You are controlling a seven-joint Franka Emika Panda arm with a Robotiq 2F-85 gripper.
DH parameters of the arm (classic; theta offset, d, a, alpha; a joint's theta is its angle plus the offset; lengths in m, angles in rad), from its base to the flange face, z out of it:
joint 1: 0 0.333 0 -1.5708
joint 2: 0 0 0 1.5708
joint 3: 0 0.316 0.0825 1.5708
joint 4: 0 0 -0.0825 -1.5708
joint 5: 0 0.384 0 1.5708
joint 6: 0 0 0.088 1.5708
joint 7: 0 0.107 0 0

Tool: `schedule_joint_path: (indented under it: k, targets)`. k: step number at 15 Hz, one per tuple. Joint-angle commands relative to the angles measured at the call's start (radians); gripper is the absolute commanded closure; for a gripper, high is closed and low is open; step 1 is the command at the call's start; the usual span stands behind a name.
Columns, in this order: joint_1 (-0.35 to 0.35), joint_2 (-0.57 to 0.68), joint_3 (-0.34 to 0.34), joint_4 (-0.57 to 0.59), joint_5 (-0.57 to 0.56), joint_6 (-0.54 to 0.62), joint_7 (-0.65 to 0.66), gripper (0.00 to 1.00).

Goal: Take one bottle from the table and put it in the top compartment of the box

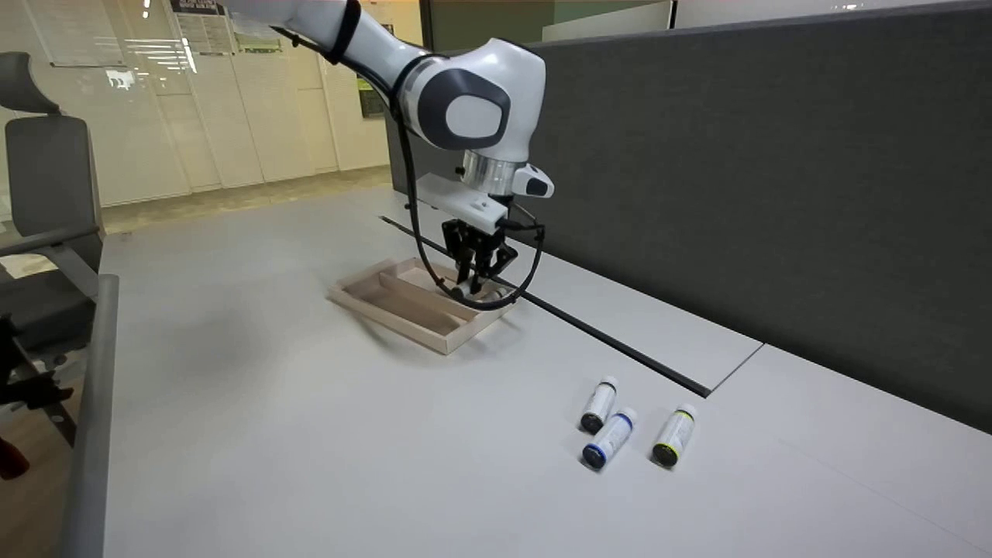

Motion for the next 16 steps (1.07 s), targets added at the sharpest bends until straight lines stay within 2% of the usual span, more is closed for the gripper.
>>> schedule_joint_path:
  k: [1,7,8,10,14,15,16]
  targets:
    - [0.01,0.074,-0.017,0.123,-0.001,-0.056,0.048,0.93]
    - [0.009,0.118,-0.035,0.201,-0.011,-0.07,0.058,0.93]
    - [0.01,0.12,-0.037,0.208,-0.011,-0.073,0.058,0.48]
    - [0.011,0.12,-0.038,0.218,-0.013,-0.077,0.055,0.43]
    - [0.014,0.105,-0.031,0.228,-0.01,-0.091,0.044,0.15]
    - [0.015,0.103,-0.028,0.231,-0.009,-0.094,0.04,0.58]
    - [0.019,0.095,-0.029,0.222,-0.004,-0.094,0.039,0.55]
